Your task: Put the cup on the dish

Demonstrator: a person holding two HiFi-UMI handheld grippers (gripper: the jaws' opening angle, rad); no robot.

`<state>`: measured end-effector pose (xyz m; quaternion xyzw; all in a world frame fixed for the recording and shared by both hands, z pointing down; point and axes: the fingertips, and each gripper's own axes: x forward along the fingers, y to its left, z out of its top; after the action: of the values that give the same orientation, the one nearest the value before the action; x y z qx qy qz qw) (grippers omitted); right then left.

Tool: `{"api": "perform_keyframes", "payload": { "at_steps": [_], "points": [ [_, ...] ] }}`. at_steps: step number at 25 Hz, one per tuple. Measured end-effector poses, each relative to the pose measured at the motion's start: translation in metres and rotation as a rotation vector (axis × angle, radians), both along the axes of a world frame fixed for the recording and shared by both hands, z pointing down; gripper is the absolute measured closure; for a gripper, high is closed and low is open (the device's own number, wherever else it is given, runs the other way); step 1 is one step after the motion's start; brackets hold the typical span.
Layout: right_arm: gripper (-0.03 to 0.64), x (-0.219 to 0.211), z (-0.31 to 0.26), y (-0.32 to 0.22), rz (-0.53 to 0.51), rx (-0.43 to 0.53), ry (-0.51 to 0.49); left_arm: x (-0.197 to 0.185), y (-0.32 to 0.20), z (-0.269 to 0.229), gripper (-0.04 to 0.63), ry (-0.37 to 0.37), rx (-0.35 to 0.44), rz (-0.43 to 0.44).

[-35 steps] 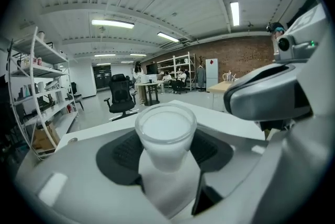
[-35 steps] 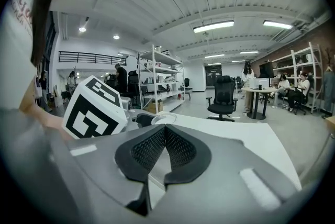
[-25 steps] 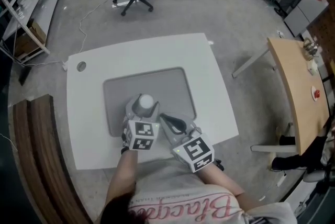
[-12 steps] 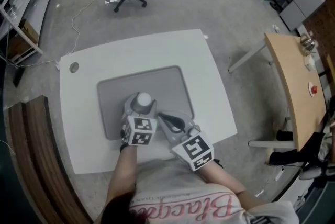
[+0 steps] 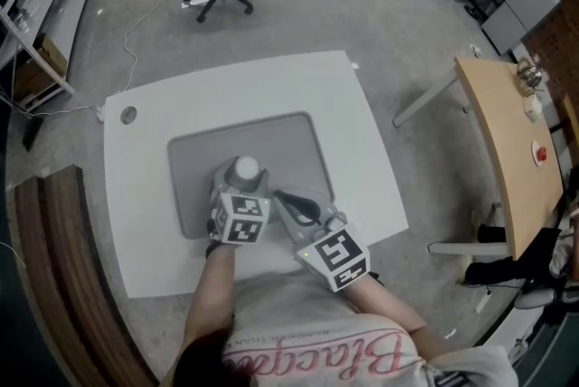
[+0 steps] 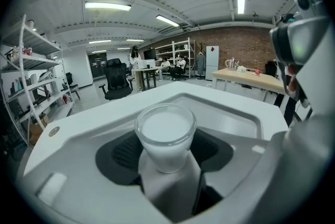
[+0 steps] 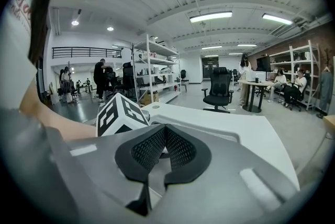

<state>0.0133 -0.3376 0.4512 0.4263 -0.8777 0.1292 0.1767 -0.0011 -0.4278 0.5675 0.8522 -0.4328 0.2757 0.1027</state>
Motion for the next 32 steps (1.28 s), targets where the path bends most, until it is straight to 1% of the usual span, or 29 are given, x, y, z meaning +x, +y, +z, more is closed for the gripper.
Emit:
{"api": "perform_keyframes", "payload": {
  "at_steps": [8, 12, 14, 16, 18, 19, 21, 22, 23, 28, 32],
  "points": [
    [0.617, -0.001, -0.01, 0.001, 0.005, 0.04, -0.002, -0.013, 0.005, -0.022, 0.304, 0.019, 0.05, -0.027],
    [0.617, -0.007, -0.015, 0.006, -0.007, 0.059, 0.003, -0.027, 0.014, -0.041, 0.308, 0.042, 0.073, -0.052],
    [0.617, -0.009, -0.015, 0.01, -0.011, 0.064, 0.003, -0.032, 0.02, -0.048, 0.326, 0.059, 0.084, -0.055],
    [0.615, -0.011, -0.016, 0.015, -0.018, 0.069, -0.001, -0.037, 0.027, -0.057, 0.368, 0.084, 0.099, -0.065],
    [0.615, -0.013, -0.018, 0.019, -0.024, 0.073, -0.006, -0.044, 0.034, -0.067, 0.454, 0.109, 0.118, -0.079],
    [0.615, -0.013, -0.018, 0.021, -0.025, 0.074, -0.007, -0.046, 0.037, -0.07, 0.487, 0.116, 0.126, -0.082],
    [0.615, -0.014, -0.018, 0.024, -0.025, 0.076, -0.007, -0.051, 0.043, -0.073, 0.51, 0.113, 0.138, -0.086],
    [0.615, -0.015, -0.019, 0.025, -0.026, 0.078, -0.008, -0.053, 0.046, -0.075, 0.581, 0.107, 0.144, -0.093],
    [0.615, -0.016, -0.02, 0.027, -0.028, 0.08, -0.01, -0.055, 0.05, -0.077, 0.597, 0.105, 0.15, -0.1],
    [0.615, -0.021, -0.023, 0.032, -0.032, 0.095, -0.019, -0.06, 0.062, -0.088, 0.597, 0.111, 0.157, -0.108],
    [0.615, -0.022, -0.026, 0.032, -0.026, 0.106, -0.022, -0.067, 0.067, -0.094, 0.597, 0.122, 0.11, -0.151]
  ]
}}
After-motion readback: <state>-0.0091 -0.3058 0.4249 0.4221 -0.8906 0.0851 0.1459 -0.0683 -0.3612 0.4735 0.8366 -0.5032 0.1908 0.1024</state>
